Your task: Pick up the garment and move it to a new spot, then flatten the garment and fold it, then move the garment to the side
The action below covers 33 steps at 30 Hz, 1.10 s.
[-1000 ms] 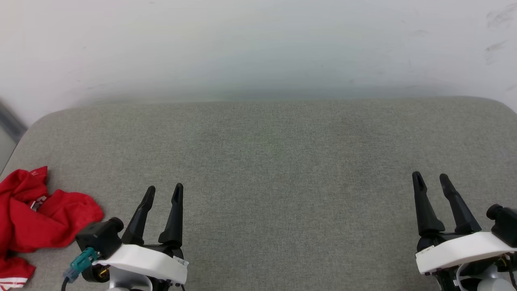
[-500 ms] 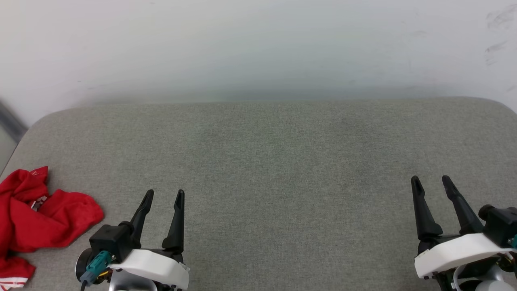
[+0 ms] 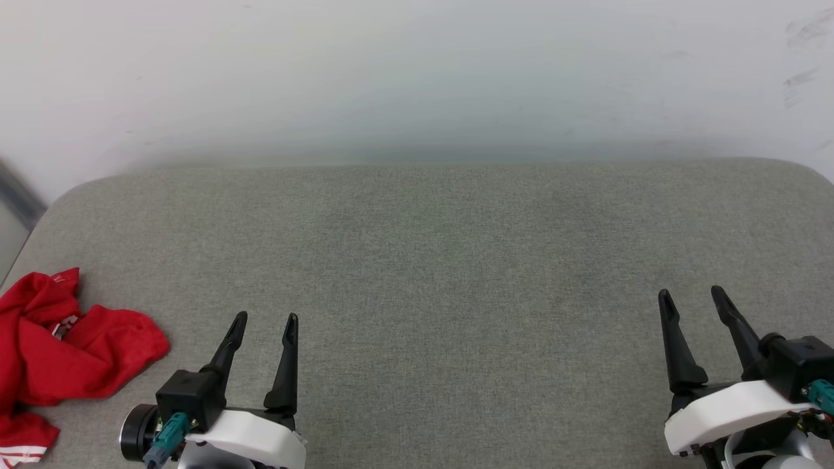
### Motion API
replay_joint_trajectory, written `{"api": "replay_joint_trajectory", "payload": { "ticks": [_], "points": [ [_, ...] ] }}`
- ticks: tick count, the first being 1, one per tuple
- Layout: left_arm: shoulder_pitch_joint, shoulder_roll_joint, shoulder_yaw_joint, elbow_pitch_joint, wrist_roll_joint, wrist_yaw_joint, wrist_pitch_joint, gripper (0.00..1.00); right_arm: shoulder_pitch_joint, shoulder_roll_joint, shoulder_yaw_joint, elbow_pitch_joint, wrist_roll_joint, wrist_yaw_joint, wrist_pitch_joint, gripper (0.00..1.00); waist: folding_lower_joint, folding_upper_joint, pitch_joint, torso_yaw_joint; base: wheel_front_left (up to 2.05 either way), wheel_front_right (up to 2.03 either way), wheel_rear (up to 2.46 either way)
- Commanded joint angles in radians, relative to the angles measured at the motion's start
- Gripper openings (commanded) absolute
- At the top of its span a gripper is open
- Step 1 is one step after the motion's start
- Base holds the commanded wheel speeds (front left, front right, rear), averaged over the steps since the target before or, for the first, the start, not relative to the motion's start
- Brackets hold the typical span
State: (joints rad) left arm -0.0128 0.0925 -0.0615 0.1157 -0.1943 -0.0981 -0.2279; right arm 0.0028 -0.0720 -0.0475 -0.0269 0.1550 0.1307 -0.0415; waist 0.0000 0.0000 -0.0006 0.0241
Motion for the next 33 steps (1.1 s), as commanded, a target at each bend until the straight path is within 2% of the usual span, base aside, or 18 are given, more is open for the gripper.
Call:
{"api": "replay_joint_trajectory", "payload": {
  "ticks": [1, 17, 33],
  "points": [
    [0.005, -0.001, 0.000, -0.001, 0.023, -0.005, -0.010, 1.00, 0.007, 0.004, -0.001, -0.010, -0.015, 0.000, 0.001, 1.00, 0.0000, 0.0000, 0.000, 0.001, 0.00, 0.00, 0.00],
    [0.002, -0.022, 0.015, 0.021, 0.091, -0.019, -0.039, 1.00, 0.008, 0.019, -0.017, -0.009, -0.084, 0.000, -0.016, 1.00, 0.0000, 0.0000, 0.002, 0.011, 0.00, 0.00, 0.00],
    [-0.022, -0.029, 0.023, 0.031, 0.078, -0.030, -0.039, 1.00, -0.004, 0.023, -0.022, 0.004, -0.058, 0.000, -0.022, 1.00, 0.0000, 0.0000, 0.012, 0.048, 0.00, 0.00, 0.00]
  ]
}}
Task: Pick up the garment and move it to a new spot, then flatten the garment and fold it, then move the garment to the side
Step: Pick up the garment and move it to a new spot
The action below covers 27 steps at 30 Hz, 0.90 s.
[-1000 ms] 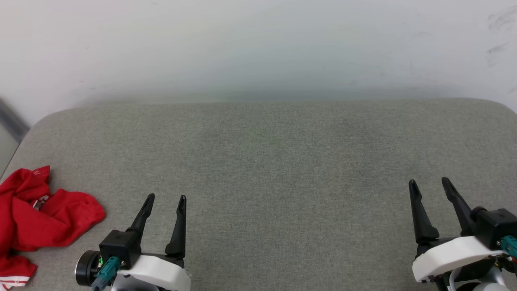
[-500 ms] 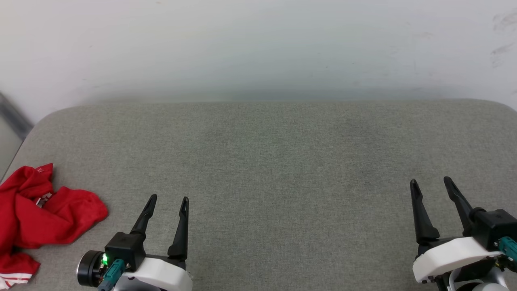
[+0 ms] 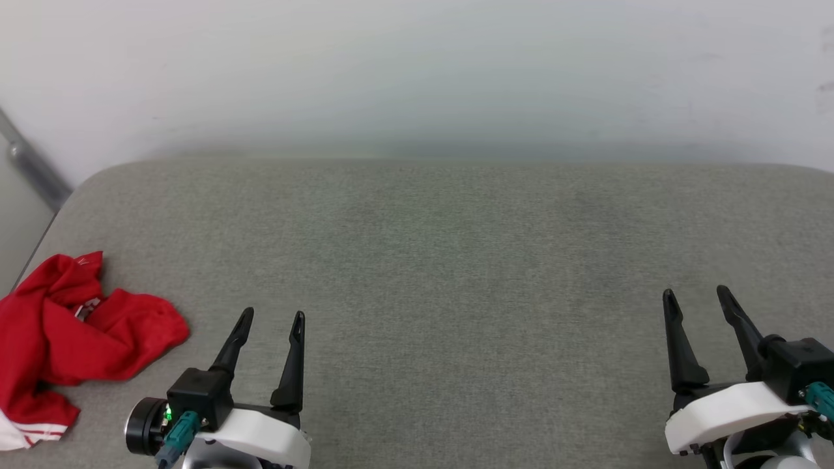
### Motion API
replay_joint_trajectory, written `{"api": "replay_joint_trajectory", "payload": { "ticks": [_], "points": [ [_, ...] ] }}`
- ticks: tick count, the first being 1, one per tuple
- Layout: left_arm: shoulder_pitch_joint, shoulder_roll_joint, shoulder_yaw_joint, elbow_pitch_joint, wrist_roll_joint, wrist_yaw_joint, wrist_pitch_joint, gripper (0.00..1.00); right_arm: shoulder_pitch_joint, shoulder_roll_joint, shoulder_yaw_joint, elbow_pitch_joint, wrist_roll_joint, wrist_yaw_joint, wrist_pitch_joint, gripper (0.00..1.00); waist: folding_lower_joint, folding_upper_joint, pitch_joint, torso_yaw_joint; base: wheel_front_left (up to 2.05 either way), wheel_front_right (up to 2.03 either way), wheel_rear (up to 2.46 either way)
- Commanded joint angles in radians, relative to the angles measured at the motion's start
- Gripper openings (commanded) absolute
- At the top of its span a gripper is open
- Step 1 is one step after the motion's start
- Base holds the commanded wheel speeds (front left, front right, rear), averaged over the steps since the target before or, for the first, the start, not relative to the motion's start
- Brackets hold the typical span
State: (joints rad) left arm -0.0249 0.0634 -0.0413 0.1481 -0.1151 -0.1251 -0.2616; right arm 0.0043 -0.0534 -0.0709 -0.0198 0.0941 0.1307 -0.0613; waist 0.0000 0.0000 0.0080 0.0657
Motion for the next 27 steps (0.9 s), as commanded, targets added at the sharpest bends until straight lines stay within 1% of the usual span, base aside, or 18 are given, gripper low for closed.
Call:
{"api": "replay_joint_trajectory", "payload": {
  "ticks": [1, 7, 19, 27],
  "points": [
    [-0.013, 0.000, 0.005, -0.003, -0.001, -0.004, -0.005, 1.00, -0.009, 0.004, 0.006, -0.007, 0.001, 0.000, -0.002, 1.00, 0.0000, 0.0000, 0.007, 0.014, 0.00, 0.00, 0.00],
    [-0.032, -0.004, 0.021, -0.011, -0.002, -0.002, -0.005, 1.00, -0.029, 0.004, 0.026, -0.038, -0.013, 0.000, 0.008, 1.00, 0.0000, 0.0000, 0.026, 0.083, 0.00, 0.00, 0.00],
    [-0.043, -0.011, 0.072, -0.031, -0.011, 0.005, -0.004, 1.00, -0.035, -0.021, 0.070, -0.107, -0.014, 0.000, 0.046, 1.00, 0.0000, 0.0000, 0.053, 0.282, 0.00, 0.00, 0.00],
    [-0.034, -0.013, 0.099, -0.038, -0.008, 0.017, -0.004, 1.00, -0.049, -0.038, 0.099, -0.125, 0.011, 0.000, 0.063, 1.00, 0.0000, 0.0000, 0.068, 0.392, 0.00, 0.00, 0.00]
  ]
}}
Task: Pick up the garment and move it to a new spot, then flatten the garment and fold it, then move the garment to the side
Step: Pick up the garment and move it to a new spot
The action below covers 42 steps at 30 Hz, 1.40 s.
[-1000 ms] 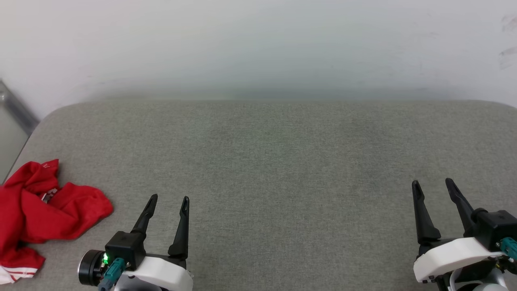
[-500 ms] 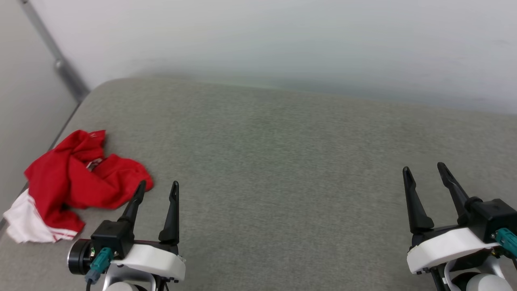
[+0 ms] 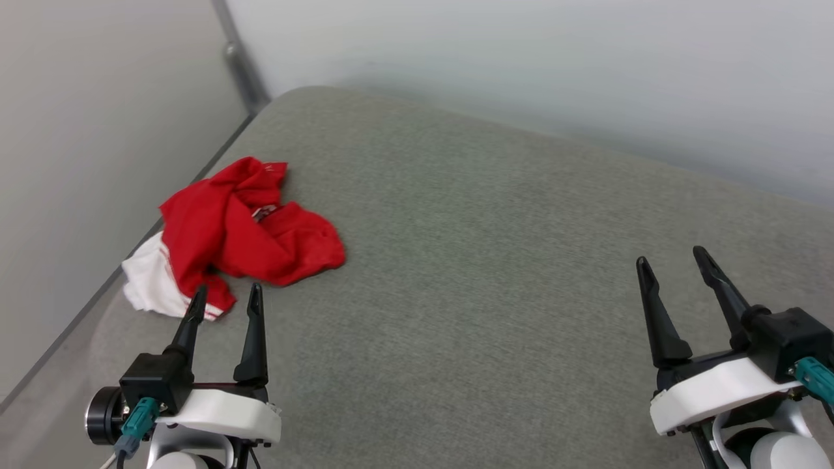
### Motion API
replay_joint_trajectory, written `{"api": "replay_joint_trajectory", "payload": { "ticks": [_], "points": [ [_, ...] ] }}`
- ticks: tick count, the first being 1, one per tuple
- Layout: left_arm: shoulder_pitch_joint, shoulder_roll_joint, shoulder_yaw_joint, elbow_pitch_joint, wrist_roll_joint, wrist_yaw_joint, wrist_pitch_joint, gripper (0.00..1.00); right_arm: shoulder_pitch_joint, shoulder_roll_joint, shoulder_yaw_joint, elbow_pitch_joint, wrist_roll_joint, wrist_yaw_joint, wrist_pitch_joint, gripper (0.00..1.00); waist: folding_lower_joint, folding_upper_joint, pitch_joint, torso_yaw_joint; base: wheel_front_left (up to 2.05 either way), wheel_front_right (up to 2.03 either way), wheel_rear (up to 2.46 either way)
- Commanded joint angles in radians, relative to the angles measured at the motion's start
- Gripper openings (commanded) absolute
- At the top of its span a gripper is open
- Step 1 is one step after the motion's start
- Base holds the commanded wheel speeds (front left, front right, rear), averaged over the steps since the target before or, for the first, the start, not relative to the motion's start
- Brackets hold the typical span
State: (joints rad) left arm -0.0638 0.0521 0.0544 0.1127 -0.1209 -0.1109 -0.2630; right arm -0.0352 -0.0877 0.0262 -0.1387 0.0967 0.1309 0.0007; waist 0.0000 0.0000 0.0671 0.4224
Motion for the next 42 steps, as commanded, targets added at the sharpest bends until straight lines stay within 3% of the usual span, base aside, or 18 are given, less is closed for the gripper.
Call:
{"api": "replay_joint_trajectory", "payload": {
  "ticks": [1, 8, 20, 29, 38, 42],
  "points": [
    [0.005, -0.001, 0.005, -0.004, -0.003, 0.004, -0.003, 1.00, -0.010, -0.006, 0.005, -0.007, 0.009, 0.000, 0.003, 1.00, 0.0000, 0.0000, 0.010, 0.047, 0.00, 0.00, 0.00],
    [0.014, -0.002, 0.020, -0.010, -0.014, 0.014, -0.003, 1.00, -0.020, -0.016, 0.023, -0.018, 0.010, 0.000, 0.014, 1.00, 0.0000, 0.0000, 0.013, 0.115, 0.00, 0.00, 0.00],
    [0.022, -0.002, 0.046, -0.042, -0.024, 0.030, -0.003, 1.00, -0.066, -0.040, 0.065, 0.005, 0.016, 0.000, 0.018, 1.00, 0.0000, 0.0000, 0.033, 0.124, 0.00, 0.00, 0.00],
    [-0.124, 0.003, 0.029, 0.036, -0.005, 0.012, -0.003, 1.00, -0.058, -0.049, 0.036, -0.023, 0.001, 0.000, 0.033, 1.00, 0.0000, 0.0000, 0.062, 0.119, 0.00, 0.00, 0.00],
    [-0.378, 0.077, 0.046, 0.234, -0.038, -0.002, 0.039, 1.00, -0.101, -0.071, 0.035, -0.090, -0.011, 0.000, 0.067, 1.00, 0.0000, 0.0000, 0.177, 0.022, 0.00, 0.00, 0.00],
    [-0.501, 0.141, 0.063, 0.339, -0.078, -0.011, 0.143, 1.00, -0.120, -0.081, 0.029, -0.117, -0.017, 0.000, 0.074, 1.00, 0.0000, 0.0000, 0.241, -0.026, 0.00, 0.00, 0.00]
  ]
}}
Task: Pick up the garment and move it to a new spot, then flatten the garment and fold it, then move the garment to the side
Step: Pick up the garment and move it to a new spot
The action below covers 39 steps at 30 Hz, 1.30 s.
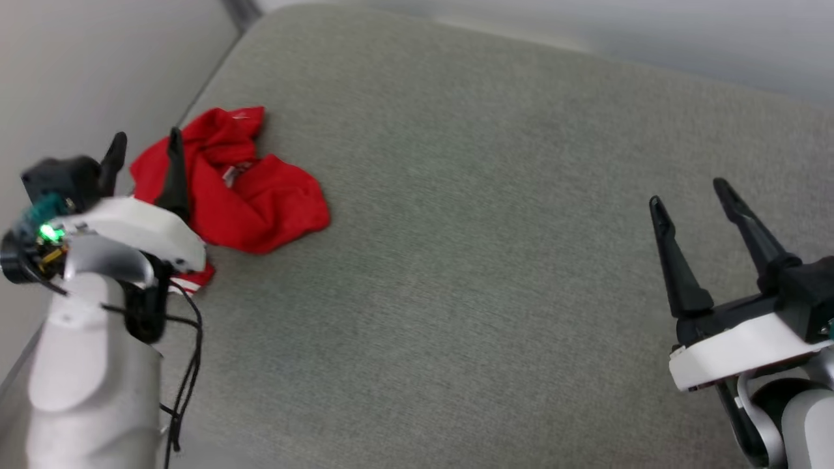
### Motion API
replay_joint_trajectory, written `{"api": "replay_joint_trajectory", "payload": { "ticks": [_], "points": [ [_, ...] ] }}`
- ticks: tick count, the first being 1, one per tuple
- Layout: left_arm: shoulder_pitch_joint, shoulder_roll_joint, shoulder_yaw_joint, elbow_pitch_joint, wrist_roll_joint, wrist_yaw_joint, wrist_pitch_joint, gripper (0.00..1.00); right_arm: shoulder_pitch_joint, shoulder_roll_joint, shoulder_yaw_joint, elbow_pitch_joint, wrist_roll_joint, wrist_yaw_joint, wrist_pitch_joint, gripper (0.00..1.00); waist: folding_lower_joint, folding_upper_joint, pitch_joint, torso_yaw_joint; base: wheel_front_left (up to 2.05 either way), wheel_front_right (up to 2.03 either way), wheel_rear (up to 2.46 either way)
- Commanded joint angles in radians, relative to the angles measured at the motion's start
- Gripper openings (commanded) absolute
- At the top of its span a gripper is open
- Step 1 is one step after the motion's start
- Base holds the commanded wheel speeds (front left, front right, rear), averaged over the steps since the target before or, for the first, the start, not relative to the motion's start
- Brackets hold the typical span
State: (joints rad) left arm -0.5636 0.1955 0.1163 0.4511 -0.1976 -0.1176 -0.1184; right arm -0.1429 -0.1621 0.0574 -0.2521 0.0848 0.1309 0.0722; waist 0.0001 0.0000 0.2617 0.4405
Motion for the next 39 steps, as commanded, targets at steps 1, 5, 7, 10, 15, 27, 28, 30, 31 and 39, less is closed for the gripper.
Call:
{"api": "replay_joint_trajectory", "payload": {
  "ticks": [1, 5, 7, 10, 15, 27, 28, 30, 31, 39],
  "points": [
    [-0.026, 0.019, 0.004, 0.025, -0.011, -0.004, 0.033, 1.00, -0.020, -0.008, -0.002, -0.008, -0.003, 0.000, 0.005, 1.00, -0.0001, 0.0000, 0.065, -0.057, 0.00, 0.00, 0.00],
    [-0.115, 0.096, -0.012, 0.123, -0.068, -0.010, 0.192, 1.00, -0.040, -0.013, -0.010, -0.016, 0.007, 0.000, 0.000, 1.00, -0.0001, 0.0000, 0.124, -0.093, 0.00, 0.00, 0.00],
    [-0.146, 0.134, -0.025, 0.162, -0.097, -0.012, 0.269, 1.00, -0.052, -0.015, -0.012, -0.020, 0.009, 0.000, -0.003, 1.00, -0.0001, 0.0000, 0.154, -0.108, 0.00, 0.00, 0.00],
    [-0.177, 0.186, -0.057, 0.218, -0.139, -0.012, 0.391, 1.00, -0.067, -0.018, -0.010, -0.023, 0.012, 0.000, -0.009, 1.00, -0.0001, 0.0000, 0.193, -0.124, 0.00, 0.00, 0.00],
    [-0.201, 0.252, -0.082, 0.290, -0.200, -0.013, 0.515, 1.00, -0.103, -0.025, 0.001, -0.025, 0.014, 0.000, -0.015, 1.00, -0.0001, 0.0000, 0.251, -0.148, 0.00, 0.00, 0.00],
    [-0.198, 0.262, -0.092, 0.447, -0.269, -0.012, 0.699, 0.42, -0.145, -0.025, 0.003, 0.003, 0.019, 0.000, -0.035, 1.00, -0.0001, 0.0000, 0.292, -0.178, 0.00, 0.00, 0.00],
    [-0.202, 0.262, -0.094, 0.445, -0.267, -0.010, 0.690, 0.10, -0.144, -0.023, 0.002, 0.006, 0.019, 0.000, -0.037, 1.00, -0.0001, 0.0000, 0.288, -0.178, 0.00, 0.00, 0.00],
    [-0.215, 0.263, -0.094, 0.434, -0.262, -0.006, 0.662, 0.00, -0.142, -0.019, -0.002, 0.010, 0.017, 0.000, -0.039, 1.00, -0.0001, 0.0000, 0.275, -0.176, 0.00, 0.00, 0.00],
    [-0.223, 0.267, -0.094, 0.426, -0.261, -0.001, 0.641, 0.00, -0.140, -0.017, -0.003, 0.014, 0.018, 0.000, -0.041, 1.00, -0.0001, 0.0000, 0.267, -0.175, 0.00, 0.00, 0.00],
    [-0.256, 0.288, -0.094, 0.366, -0.202, 0.059, 0.379, 0.00, -0.117, 0.016, -0.021, 0.036, 0.014, 0.000, -0.066, 1.00, -0.0001, 0.0000, 0.172, -0.167, 0.00, 0.00, 0.00]
  ]
}}
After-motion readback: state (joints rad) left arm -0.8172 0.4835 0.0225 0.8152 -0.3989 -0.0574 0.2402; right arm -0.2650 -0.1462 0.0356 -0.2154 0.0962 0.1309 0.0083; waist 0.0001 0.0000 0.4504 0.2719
